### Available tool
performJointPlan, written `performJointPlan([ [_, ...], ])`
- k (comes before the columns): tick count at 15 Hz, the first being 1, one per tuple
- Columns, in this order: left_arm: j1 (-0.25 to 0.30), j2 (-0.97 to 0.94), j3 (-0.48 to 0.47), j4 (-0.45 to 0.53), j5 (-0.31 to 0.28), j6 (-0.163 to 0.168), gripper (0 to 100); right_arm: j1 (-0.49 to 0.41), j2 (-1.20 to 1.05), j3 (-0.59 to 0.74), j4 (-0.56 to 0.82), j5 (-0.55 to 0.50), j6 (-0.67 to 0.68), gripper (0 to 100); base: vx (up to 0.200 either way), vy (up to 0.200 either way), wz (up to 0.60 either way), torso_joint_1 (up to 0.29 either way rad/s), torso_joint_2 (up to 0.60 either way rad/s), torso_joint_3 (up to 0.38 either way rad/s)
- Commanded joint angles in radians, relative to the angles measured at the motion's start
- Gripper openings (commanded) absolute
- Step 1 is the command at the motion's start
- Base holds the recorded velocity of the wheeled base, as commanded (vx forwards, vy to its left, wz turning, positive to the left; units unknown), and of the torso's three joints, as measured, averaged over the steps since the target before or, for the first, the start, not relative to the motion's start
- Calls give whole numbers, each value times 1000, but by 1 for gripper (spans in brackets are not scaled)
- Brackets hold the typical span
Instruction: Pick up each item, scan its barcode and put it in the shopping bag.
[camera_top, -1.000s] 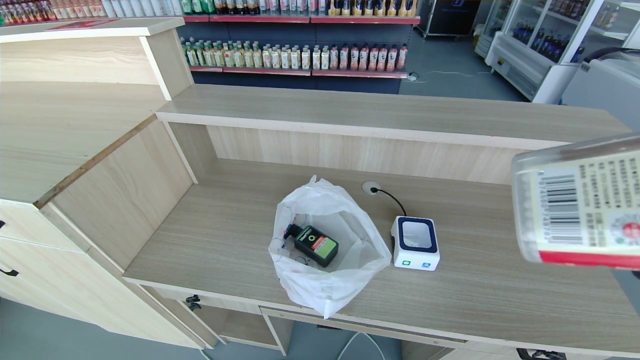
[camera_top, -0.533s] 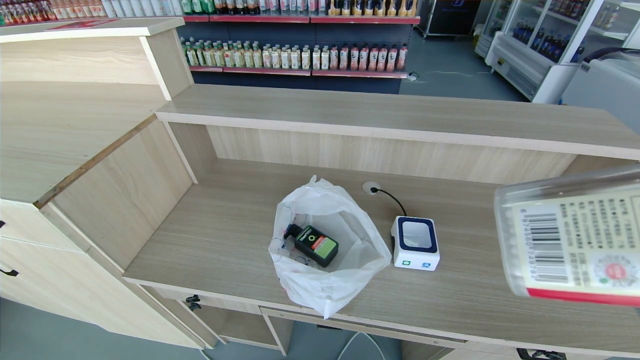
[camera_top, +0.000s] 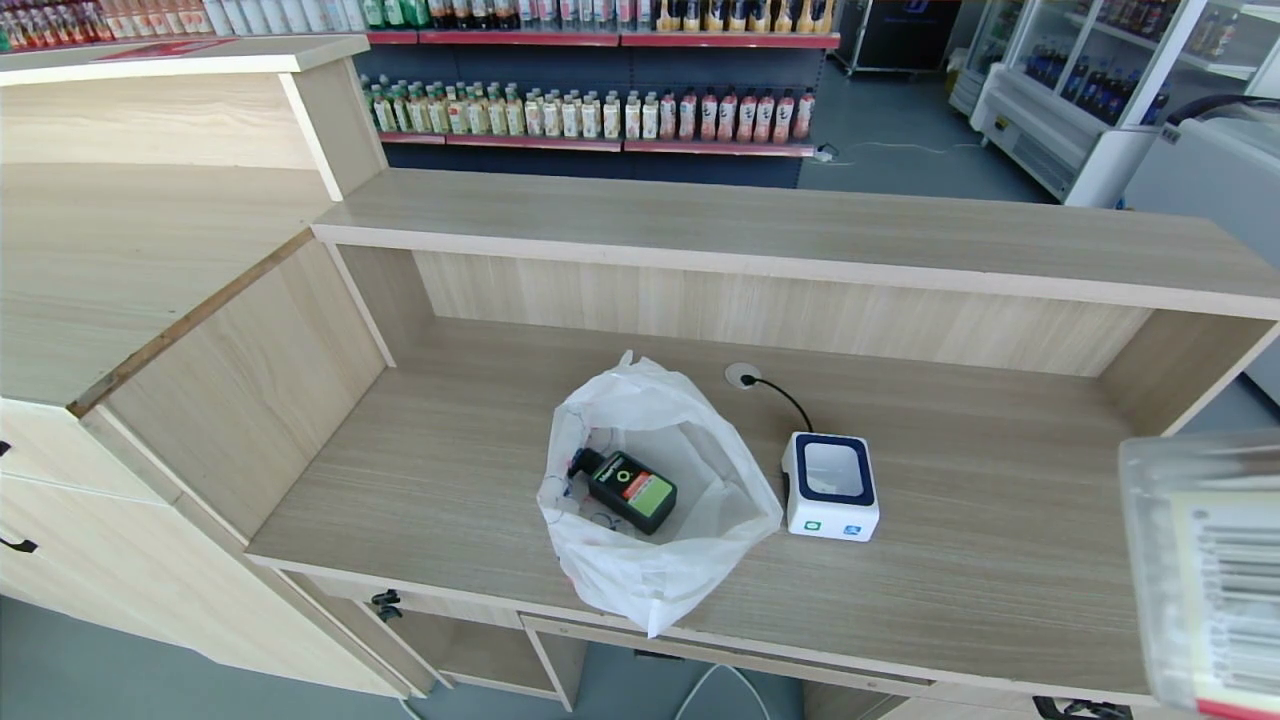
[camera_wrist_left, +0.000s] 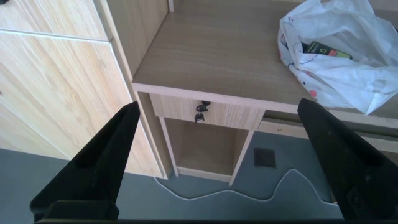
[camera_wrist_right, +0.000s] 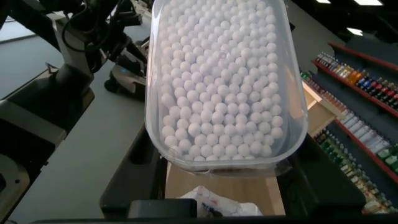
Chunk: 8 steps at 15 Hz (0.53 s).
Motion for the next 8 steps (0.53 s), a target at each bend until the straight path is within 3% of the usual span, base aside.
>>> performJointPlan([
  [1,1,0,0,0,0,0,100,-3,-13,0,5,0,-1,0,0,0,0,0,0,0],
  [8,1,0,0,0,0,0,100,-25,-25,-16,25,-12,-1,0,0,0,0,0,0,0],
])
